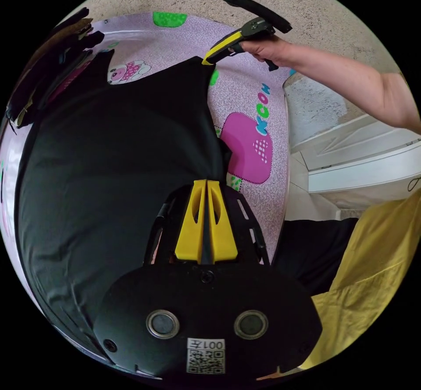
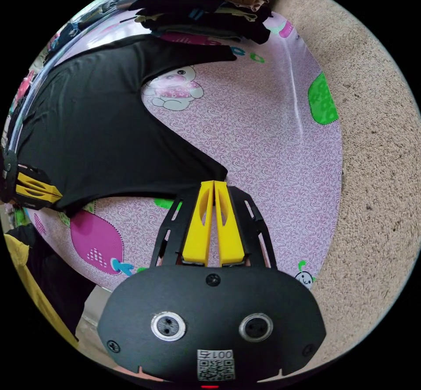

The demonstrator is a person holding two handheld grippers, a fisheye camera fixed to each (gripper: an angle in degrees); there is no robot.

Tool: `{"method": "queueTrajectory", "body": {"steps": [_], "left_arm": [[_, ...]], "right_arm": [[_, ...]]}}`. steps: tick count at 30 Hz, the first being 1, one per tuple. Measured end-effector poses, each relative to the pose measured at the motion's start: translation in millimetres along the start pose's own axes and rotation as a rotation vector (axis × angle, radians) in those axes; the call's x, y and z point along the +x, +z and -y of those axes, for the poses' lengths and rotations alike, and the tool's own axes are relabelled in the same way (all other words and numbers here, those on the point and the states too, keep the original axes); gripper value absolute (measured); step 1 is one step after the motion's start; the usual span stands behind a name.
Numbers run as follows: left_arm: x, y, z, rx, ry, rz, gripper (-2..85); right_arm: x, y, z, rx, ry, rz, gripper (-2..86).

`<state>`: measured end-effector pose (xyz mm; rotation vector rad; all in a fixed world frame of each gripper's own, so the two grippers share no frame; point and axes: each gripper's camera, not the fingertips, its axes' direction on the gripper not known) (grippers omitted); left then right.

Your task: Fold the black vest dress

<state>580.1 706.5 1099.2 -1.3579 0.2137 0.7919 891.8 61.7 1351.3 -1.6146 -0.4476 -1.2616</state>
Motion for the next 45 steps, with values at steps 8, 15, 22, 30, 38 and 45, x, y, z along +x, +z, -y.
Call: {"method": "queueTrajectory", "body": {"steps": [8,15,22,30,38,45], "left_arm": [[20.4,-4.4,-30.7,0.035,-0.061,-0.015,-1.3],[37.4,-44.1,-117.1,0.174,-0.239,0.006,-1.3],[42.1,-85.8,-301.7,0.228,-0.749,0.122,-1.3],[75.7,-117.4,-507.7,0.271,-1.095,0.355,-1.3],[110.6,-142.0,-657.7,0.349,-1.094,0.478,-1.3],[155.4,-134.8,-780.3,0.44,-1.209,0.472,-1.5]], "right_arm": [[-25.8,7.2,8.5,0.058,-0.022,-0.085,-0.1],[-76.7,-30.1,38.6,0.307,-0.216,0.152,-0.1],[-157.4,-44.7,83.7,0.387,-0.458,0.322,0.0],[-277.5,-41.9,133.7,0.401,-0.547,0.416,0.0],[-378.3,-67.6,203.1,0.504,-0.431,0.536,0.0],[-517.9,-73.5,260.0,0.502,-0.615,0.591,0.0]]}}
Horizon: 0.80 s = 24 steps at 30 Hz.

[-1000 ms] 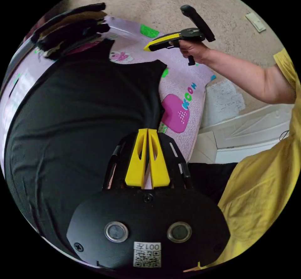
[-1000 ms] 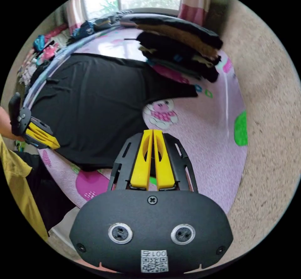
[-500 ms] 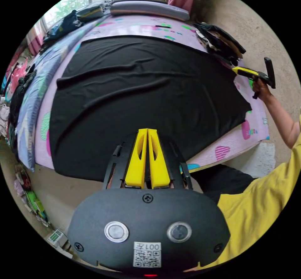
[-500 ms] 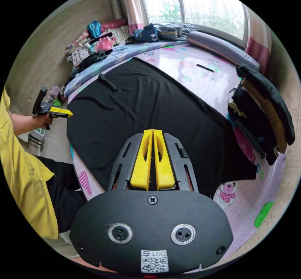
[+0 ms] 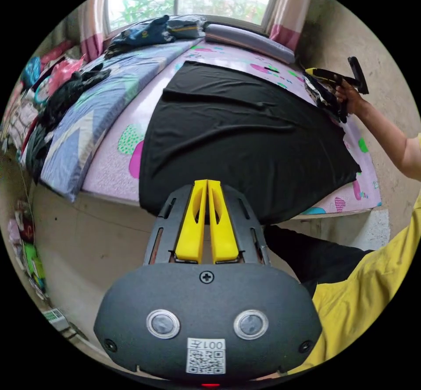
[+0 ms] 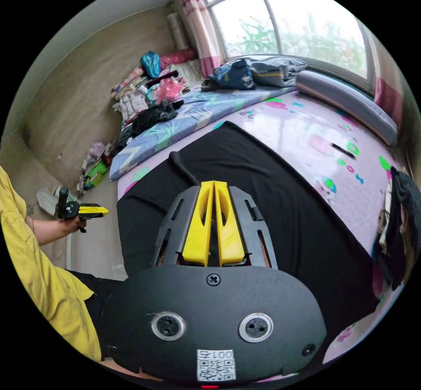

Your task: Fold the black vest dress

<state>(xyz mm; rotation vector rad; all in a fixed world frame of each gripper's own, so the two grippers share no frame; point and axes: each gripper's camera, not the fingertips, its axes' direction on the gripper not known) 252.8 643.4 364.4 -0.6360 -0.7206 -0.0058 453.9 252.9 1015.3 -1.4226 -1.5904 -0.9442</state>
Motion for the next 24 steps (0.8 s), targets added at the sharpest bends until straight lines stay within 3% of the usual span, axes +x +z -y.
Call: {"method": "queueTrajectory", "body": {"steps": [5,10,16,24], "left_arm": [[-85.2,-12.1,-70.4,0.034,-0.256,-0.058,-1.5],[-128.0,-20.3,-88.9,0.079,-0.37,-0.09,-1.4],[-145.7,-25.4,-46.0,0.027,-0.299,0.01,-1.5],[-175.2,-14.0,10.7,0.084,-0.173,-0.037,-1.2]], "right_arm": [[-28.8,70.6,51.8,-0.086,-0.149,0.039,0.1],[-9.4,115.7,119.3,-0.071,-0.176,0.013,0.2],[34.2,178.4,233.1,-0.06,-0.245,-0.028,1.4],[69.1,315.0,347.1,-0.286,-0.377,0.007,6.7]]}}
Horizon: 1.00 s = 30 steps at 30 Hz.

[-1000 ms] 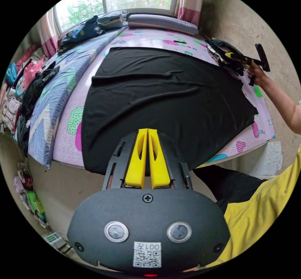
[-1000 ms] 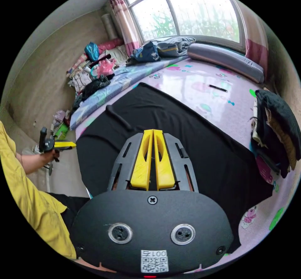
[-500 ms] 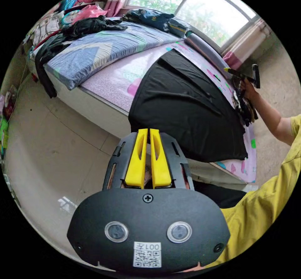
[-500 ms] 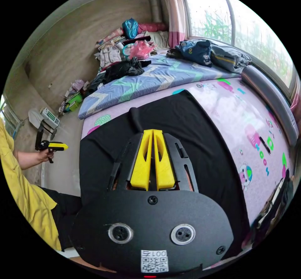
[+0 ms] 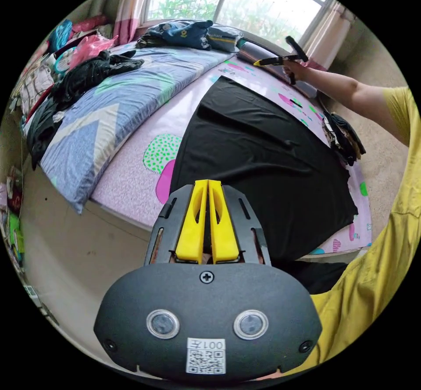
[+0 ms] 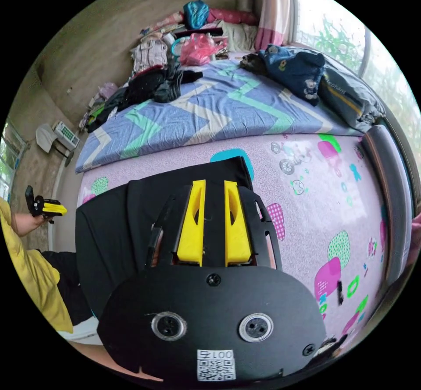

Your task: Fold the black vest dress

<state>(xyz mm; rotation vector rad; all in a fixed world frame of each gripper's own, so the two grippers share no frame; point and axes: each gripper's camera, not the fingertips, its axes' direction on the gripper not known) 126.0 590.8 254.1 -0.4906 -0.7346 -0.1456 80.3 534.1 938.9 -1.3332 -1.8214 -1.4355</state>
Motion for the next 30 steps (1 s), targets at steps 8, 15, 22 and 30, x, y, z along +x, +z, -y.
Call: {"method": "queueTrajectory", "body": {"steps": [8,15,22,30], "left_arm": [[-68.0,20.4,60.7,-0.038,0.078,-0.127,3.3],[-114.2,40.9,97.3,-0.066,0.091,-0.187,3.0],[-144.3,66.2,122.9,-0.161,0.185,-0.169,8.0],[-158.0,79.1,134.8,-0.217,0.175,-0.232,7.9]], "right_arm": [[37.0,77.4,85.4,-0.129,-0.079,-0.032,8.1],[72.5,142.7,144.2,-0.217,-0.066,-0.049,10.1],[96.4,183.8,170.4,-0.275,-0.053,-0.04,11.3],[105.7,200.3,197.2,-0.331,-0.099,0.007,3.6]]}}
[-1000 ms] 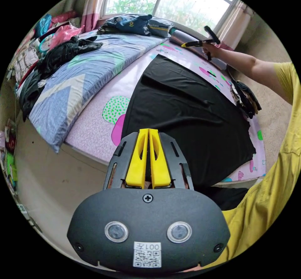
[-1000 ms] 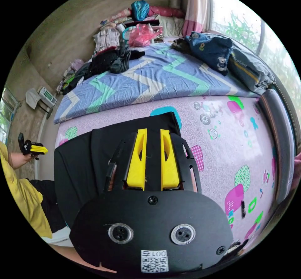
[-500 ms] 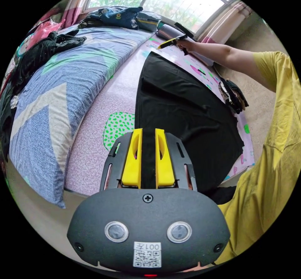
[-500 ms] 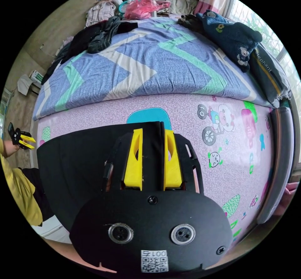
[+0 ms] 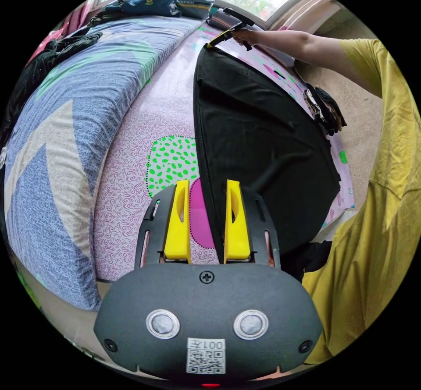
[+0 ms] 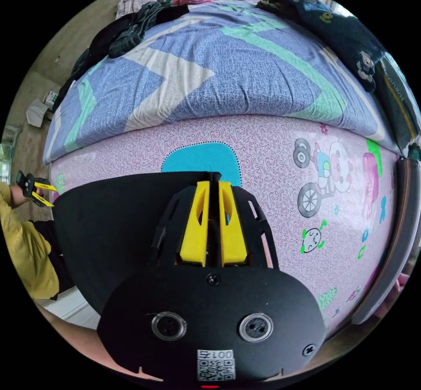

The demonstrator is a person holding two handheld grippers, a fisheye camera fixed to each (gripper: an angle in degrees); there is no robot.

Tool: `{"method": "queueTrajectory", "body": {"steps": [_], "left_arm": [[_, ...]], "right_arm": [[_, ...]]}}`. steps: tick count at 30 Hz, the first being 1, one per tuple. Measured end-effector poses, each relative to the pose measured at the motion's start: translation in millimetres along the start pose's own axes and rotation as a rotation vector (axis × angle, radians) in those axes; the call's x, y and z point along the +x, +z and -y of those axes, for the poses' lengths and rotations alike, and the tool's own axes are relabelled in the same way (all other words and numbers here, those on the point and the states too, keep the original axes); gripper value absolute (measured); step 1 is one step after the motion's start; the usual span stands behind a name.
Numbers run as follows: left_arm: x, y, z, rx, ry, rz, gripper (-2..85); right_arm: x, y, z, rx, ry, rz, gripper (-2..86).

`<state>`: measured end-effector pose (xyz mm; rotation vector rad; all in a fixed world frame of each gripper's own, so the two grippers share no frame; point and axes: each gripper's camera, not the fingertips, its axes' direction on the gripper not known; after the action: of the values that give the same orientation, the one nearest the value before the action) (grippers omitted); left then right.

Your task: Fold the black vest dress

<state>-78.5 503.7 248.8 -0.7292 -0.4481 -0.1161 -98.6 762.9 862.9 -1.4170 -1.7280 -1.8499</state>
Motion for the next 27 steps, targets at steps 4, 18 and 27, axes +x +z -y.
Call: {"method": "queueTrajectory", "body": {"steps": [4,18,27], "left_arm": [[-5.4,0.2,10.0,0.012,-0.013,-0.009,7.3],[6.3,-2.3,56.7,0.07,0.015,-0.025,6.9],[28.9,2.5,71.7,0.069,0.04,-0.026,6.4]], "right_arm": [[1.2,-5.5,8.6,-0.006,-0.003,-0.093,2.0],[46.3,-58.4,10.5,0.123,0.228,-0.405,2.7],[85.4,-118.8,-61.5,0.49,0.497,-0.148,7.3]]}}
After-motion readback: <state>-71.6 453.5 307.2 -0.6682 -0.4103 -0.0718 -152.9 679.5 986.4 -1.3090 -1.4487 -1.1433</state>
